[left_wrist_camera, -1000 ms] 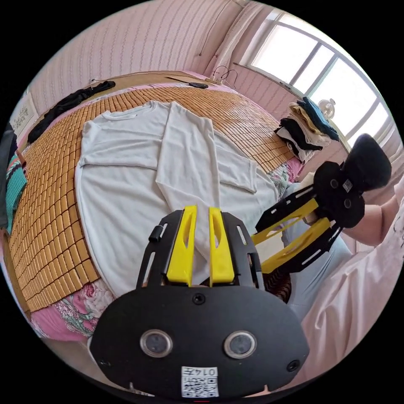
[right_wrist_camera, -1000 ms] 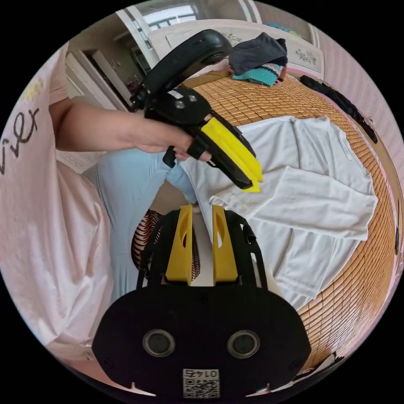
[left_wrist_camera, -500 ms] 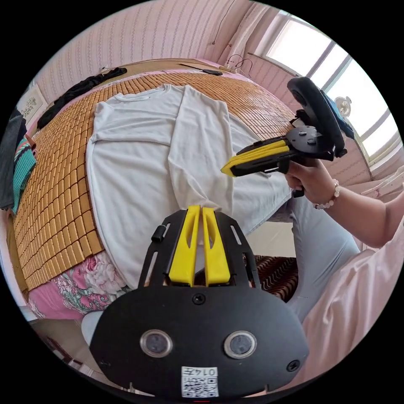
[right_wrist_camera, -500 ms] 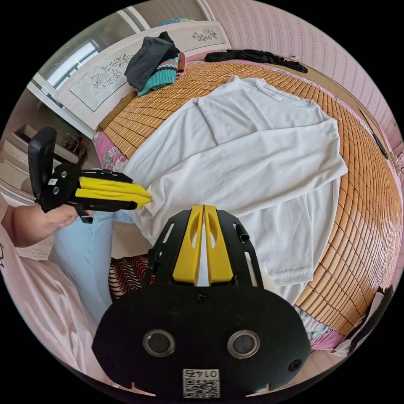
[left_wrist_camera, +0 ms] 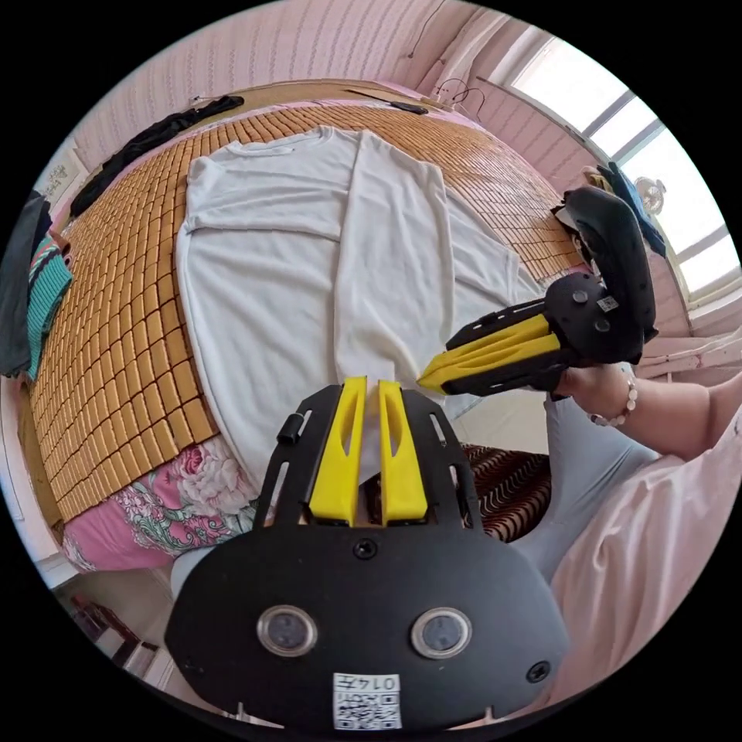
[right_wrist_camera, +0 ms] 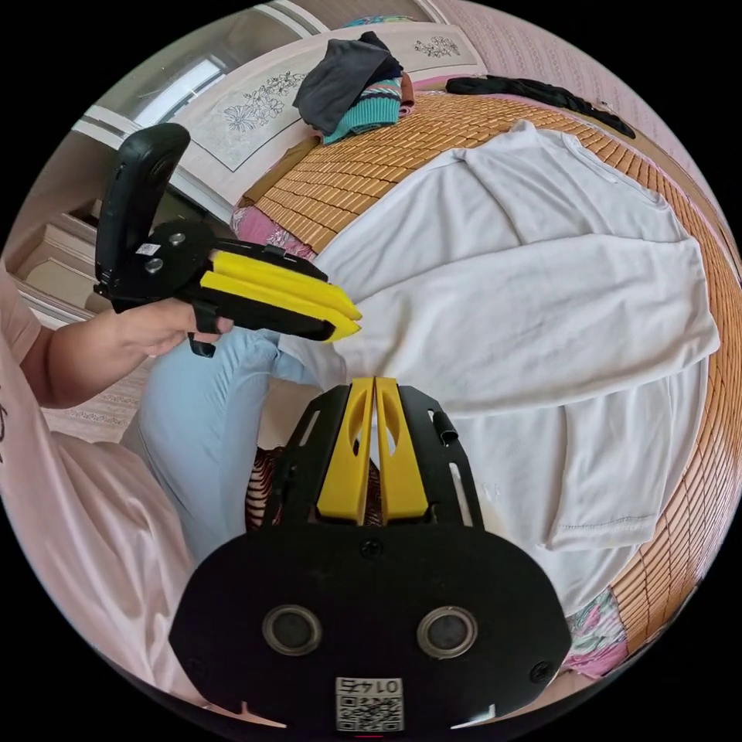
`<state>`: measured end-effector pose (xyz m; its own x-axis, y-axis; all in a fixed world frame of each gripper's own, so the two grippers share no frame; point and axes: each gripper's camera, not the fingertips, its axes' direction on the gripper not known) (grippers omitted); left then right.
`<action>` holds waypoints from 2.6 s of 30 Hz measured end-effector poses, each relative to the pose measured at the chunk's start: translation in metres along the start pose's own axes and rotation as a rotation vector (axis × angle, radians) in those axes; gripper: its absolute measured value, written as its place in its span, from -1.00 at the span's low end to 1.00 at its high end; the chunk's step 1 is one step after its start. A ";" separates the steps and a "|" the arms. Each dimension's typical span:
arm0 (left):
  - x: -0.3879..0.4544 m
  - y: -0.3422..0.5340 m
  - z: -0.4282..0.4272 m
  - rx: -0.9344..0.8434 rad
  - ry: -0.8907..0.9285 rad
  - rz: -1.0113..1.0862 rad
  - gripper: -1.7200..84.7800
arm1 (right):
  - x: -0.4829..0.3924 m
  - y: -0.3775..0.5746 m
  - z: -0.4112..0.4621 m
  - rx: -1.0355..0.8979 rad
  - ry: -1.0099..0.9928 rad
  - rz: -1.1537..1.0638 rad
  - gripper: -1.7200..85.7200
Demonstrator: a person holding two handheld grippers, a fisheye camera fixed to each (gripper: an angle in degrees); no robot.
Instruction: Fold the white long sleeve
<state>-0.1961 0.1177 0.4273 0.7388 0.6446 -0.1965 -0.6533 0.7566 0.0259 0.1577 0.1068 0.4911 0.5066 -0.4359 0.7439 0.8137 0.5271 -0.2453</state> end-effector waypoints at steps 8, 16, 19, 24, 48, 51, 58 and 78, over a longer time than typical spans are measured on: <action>-0.019 0.004 -0.010 -0.056 0.005 0.022 -0.97 | 0.006 0.004 -0.018 0.028 0.003 -0.019 -0.96; -0.116 -0.023 -0.081 0.229 0.000 -0.051 -0.87 | 0.130 -0.009 -0.146 0.296 0.165 0.164 -0.90; -0.165 -0.061 -0.095 0.325 -0.028 -0.088 -0.87 | 0.193 -0.033 -0.173 0.299 0.302 0.242 -0.86; -0.234 -0.133 -0.086 0.353 0.012 -0.141 -0.96 | 0.277 -0.078 -0.184 0.269 0.393 0.346 -0.79; -0.328 -0.249 -0.122 0.496 0.027 -0.315 -0.98 | 0.382 -0.089 -0.278 0.402 0.338 0.450 -0.94; -0.315 -0.245 -0.143 0.570 0.014 -0.274 -0.98 | 0.375 -0.081 -0.295 0.434 0.361 0.428 -0.94; -0.278 -0.183 -0.172 0.565 0.092 -0.043 -0.98 | 0.330 -0.017 -0.313 0.497 0.252 0.258 -0.94; -0.166 0.038 -0.066 0.251 0.177 -0.153 -0.96 | 0.242 0.225 -0.184 0.360 0.002 0.501 -0.92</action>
<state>-0.3540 0.0323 0.3965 0.7704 0.5095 -0.3832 -0.4599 0.8604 0.2195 0.5165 -0.0143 0.5018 0.8035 -0.0726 0.5909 0.3290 0.8813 -0.3391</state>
